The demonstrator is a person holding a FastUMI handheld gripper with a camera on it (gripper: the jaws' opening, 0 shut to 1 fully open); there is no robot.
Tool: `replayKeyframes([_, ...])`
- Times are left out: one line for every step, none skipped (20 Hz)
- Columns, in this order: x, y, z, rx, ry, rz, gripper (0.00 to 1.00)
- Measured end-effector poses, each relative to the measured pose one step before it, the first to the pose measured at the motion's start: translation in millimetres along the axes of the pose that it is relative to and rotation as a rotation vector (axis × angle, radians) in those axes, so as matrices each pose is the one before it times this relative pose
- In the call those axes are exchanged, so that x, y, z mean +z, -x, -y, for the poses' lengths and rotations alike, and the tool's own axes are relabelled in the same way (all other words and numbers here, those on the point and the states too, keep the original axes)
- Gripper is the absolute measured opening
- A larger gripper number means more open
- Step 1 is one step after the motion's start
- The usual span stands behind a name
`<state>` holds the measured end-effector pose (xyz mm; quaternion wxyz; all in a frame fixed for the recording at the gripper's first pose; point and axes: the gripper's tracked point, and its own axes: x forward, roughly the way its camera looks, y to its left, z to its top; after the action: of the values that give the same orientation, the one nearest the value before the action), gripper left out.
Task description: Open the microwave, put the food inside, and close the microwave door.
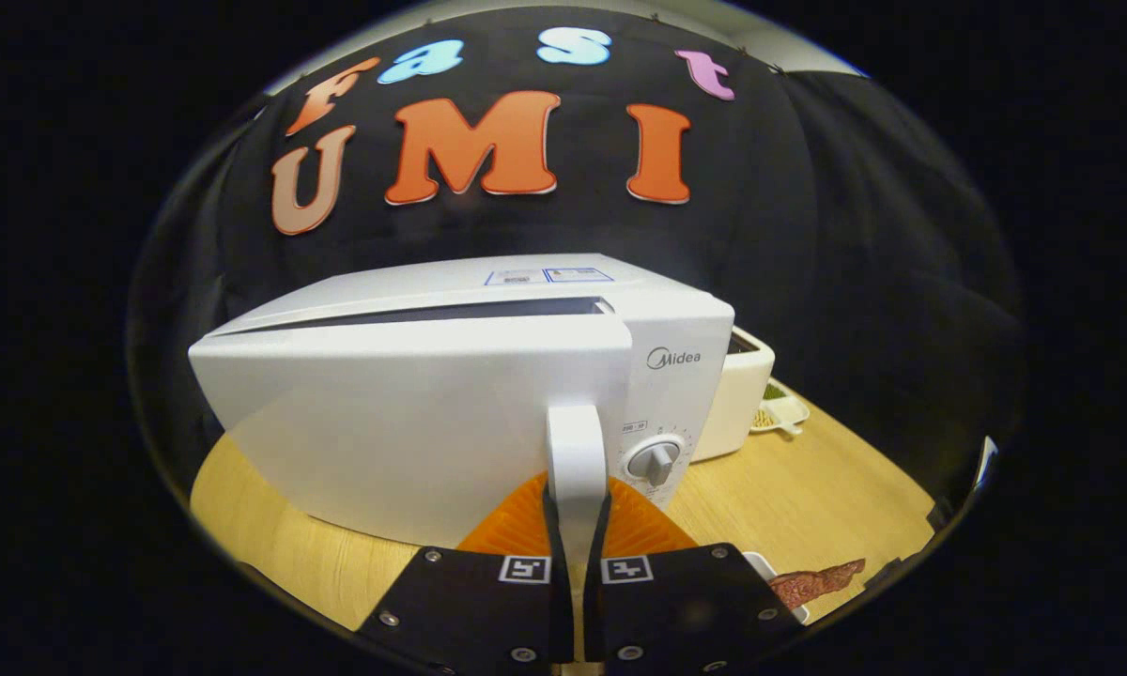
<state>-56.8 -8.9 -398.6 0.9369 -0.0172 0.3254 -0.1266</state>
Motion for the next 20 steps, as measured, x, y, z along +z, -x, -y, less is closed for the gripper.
replayKeyframes([-1.70,5.54,-0.21,0.00710,-0.02784,-0.00275,0.05])
replayKeyframes([-6.51,4.43,-0.54,0.00562,-0.01621,-0.02622,0.05])
replayKeyframes([0.25,5.96,-1.38,-0.00061,0.00718,0.01135,0.05])
replayKeyframes([-4.65,8.63,-0.25,-0.00890,0.01329,0.00541,0.05])
replayKeyframes([-2.31,10.26,-1.48,-0.01138,-0.00152,0.01264,0.06])
replayKeyframes([-4.21,10.38,-1.64,-0.00897,-0.00526,-0.00061,0.06])
replayKeyframes([-5.81,10.46,-2.32,-0.00279,-0.00539,0.00061,0.06])
replayKeyframes([-4.03,10.84,-3.75,0.00245,0.00133,-0.00180,0.06])
replayKeyframes([-5.32,11.42,-2.63,0.00608,0.00420,-0.00136,0.06])
replayKeyframes([-4.22,11.03,-4.21,0.00997,0.00095,-0.00291,0.06])
replayKeyframes([-4.29,11.15,-5.05,0.00882,-0.00135,-0.00377,0.07])
replayKeyframes([-4.14,10.67,-4.95,0.00861,-0.00258,-0.00354,0.08])
replayKeyframes([-4.89,9.36,-5.13,0.00651,0.00218,-0.00530,0.08])
replayKeyframes([-3.41,8.78,-5.53,0.00557,0.00053,-0.00063,0.08])
replayKeyframes([-4.03,9.31,-6.99,0.00735,0.00164,0.00080,0.08])
replayKeyframes([-2.11,8.84,-6.64,0.00825,-0.00114,0.00152,0.10])
replayKeyframes([-4.13,8.75,-8.17,0.01045,0.00152,0.00157,0.11])
replayKeyframes([-3.53,9.15,-7.63,0.01239,0.00798,-0.00125,0.11])
replayKeyframes([-4.21,9.60,-9.65,0.01674,0.00919,-0.00106,0.11])
replayKeyframes([-4.06,7.69,-8.70,0.01915,0.01038,-0.00178,0.14])
